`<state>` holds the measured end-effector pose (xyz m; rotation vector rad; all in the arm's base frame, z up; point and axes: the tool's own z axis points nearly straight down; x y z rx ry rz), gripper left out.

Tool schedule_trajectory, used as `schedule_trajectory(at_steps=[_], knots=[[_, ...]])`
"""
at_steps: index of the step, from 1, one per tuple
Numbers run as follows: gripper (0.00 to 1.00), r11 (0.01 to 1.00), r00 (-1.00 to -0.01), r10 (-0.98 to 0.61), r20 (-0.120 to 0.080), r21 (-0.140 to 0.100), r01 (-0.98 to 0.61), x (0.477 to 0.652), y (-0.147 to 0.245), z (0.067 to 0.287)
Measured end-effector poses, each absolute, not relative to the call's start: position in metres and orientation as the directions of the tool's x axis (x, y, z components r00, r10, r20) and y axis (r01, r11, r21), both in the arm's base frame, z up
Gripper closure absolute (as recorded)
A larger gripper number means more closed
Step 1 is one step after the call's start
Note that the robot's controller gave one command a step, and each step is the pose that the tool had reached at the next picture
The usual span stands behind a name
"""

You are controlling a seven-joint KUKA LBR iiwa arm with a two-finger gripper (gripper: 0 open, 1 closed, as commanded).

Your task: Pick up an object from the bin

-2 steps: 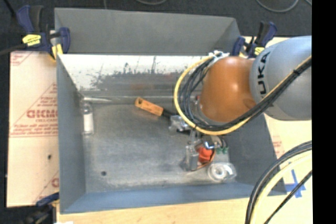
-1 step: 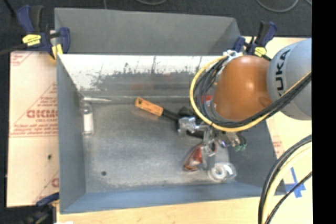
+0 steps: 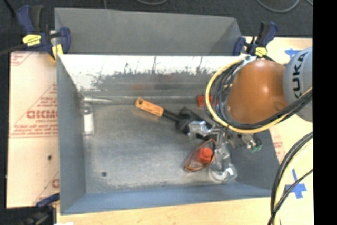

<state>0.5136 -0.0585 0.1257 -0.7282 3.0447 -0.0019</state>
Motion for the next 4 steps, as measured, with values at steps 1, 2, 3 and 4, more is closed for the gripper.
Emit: schedule_trajectory(at_steps=[1,2,3,4], knots=[[0.0,0.81,-0.81,-0.587,-0.002,-0.001,-0.587,0.517,-0.06,0.086],[1.0,0.78,-0.78,-0.626,-0.001,0.0,-0.626,0.532,-0.072,0.073],[1.0,0.78,-0.78,-0.626,-0.001,0.0,-0.626,0.532,-0.072,0.073],[1.0,0.781,-0.781,-0.625,-0.004,0.0,-0.625,0.531,-0.071,0.078]])
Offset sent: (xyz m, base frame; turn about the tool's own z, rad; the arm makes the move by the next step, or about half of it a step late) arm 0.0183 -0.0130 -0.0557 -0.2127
